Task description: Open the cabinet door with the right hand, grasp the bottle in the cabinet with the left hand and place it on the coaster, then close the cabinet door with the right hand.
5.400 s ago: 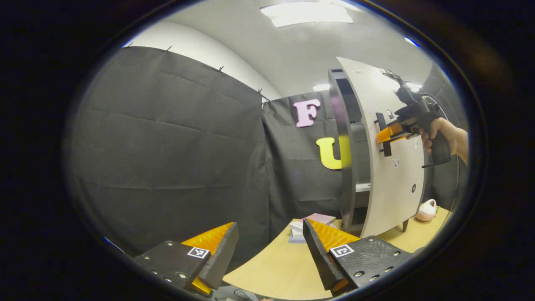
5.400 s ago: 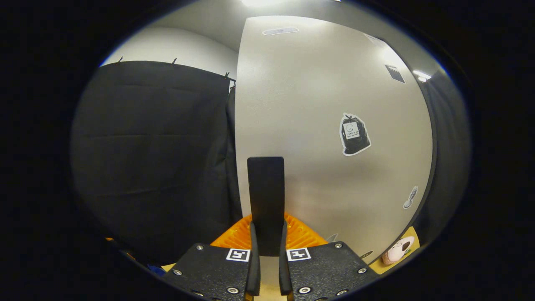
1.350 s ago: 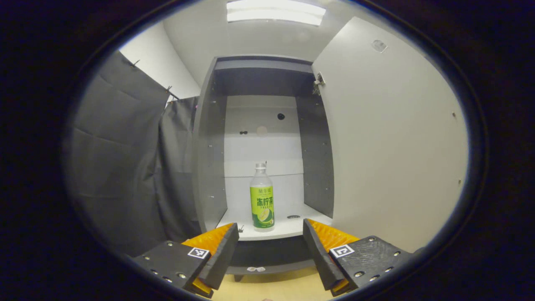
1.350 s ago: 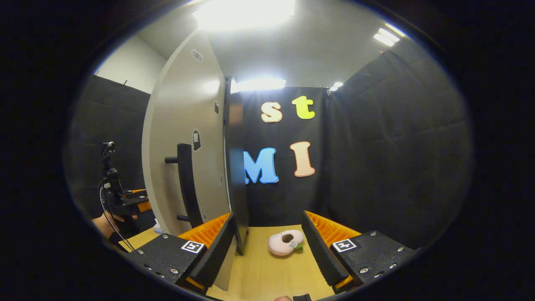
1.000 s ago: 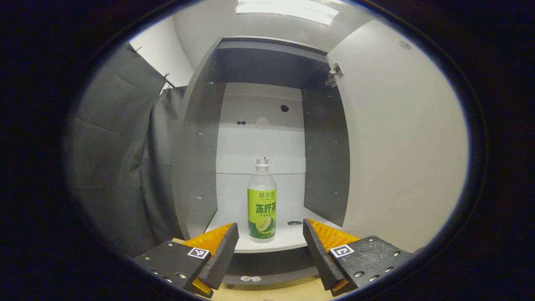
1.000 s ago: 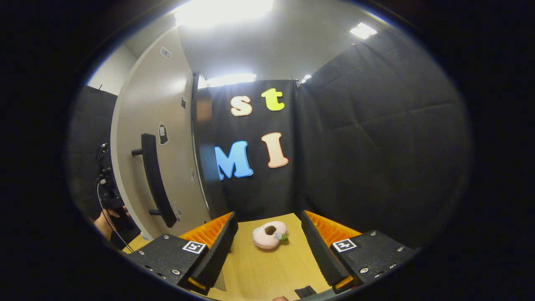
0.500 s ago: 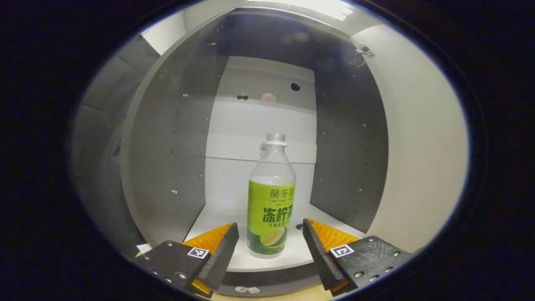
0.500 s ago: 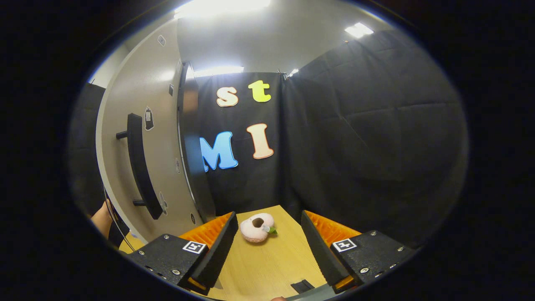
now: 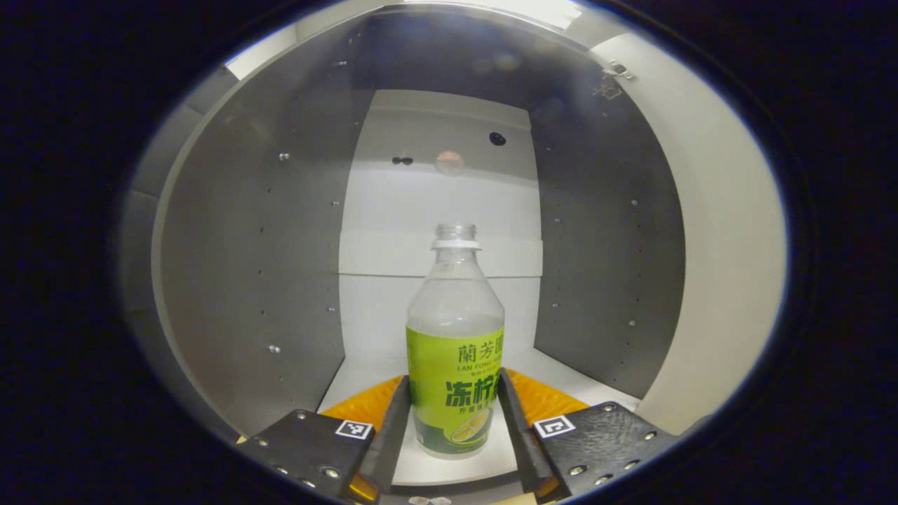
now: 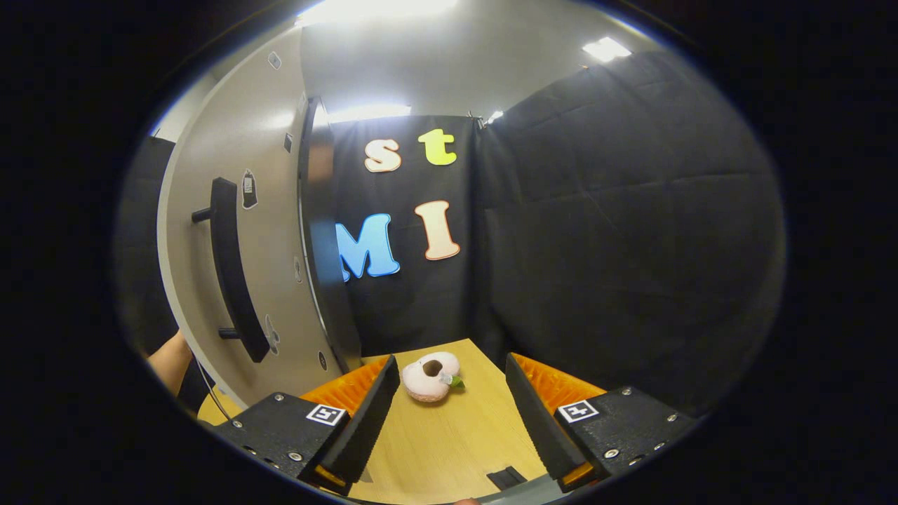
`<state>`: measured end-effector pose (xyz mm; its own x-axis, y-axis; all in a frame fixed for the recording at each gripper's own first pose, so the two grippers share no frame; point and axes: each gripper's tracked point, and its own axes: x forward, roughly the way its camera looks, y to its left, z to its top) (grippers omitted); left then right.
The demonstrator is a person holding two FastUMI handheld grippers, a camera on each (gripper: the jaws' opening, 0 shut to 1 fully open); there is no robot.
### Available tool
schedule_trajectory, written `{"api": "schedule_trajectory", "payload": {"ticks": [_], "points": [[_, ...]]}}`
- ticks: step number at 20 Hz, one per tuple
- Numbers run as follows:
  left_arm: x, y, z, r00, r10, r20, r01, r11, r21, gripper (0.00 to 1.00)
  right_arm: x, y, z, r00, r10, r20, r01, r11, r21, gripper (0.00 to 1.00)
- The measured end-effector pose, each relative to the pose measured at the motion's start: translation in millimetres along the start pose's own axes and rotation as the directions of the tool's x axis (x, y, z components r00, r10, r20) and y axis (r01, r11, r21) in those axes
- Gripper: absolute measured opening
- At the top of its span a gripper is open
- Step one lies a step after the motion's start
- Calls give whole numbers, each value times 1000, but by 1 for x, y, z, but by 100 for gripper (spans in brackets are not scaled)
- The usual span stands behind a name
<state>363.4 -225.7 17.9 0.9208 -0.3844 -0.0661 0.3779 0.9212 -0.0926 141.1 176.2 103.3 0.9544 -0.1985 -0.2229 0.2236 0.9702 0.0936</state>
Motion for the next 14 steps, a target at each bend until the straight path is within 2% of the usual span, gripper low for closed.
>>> {"api": "schedule_trajectory", "payload": {"ticks": [1,2,6,10,11,12,13,14], "points": [[-3,0,1,1000,0,-3,0,1000,-2,72,0,1,1,1000,10,1,-10,1000,-1,94],[-7,-1,2,1000,-1,-3,1,1000,-14,68,1,2,1,1000,20,4,-20,1000,-2,94],[-27,7,14,1000,13,26,-12,998,-59,68,3,8,2,998,62,12,-62,998,1,94],[-61,11,21,998,24,49,-21,998,-51,68,4,14,2,994,108,9,-108,994,-4,94],[-70,12,22,998,29,58,-26,998,-52,72,5,16,1,993,120,7,-120,993,-7,94],[-81,14,24,997,33,67,-29,998,-55,72,5,17,1,991,132,5,-132,991,-10,94],[-91,15,25,997,37,74,-33,998,-55,68,6,18,0,989,145,3,-145,989,-14,94],[-97,16,23,996,39,75,-35,998,-56,72,6,20,0,988,157,0,-157,987,-17,94]]}}
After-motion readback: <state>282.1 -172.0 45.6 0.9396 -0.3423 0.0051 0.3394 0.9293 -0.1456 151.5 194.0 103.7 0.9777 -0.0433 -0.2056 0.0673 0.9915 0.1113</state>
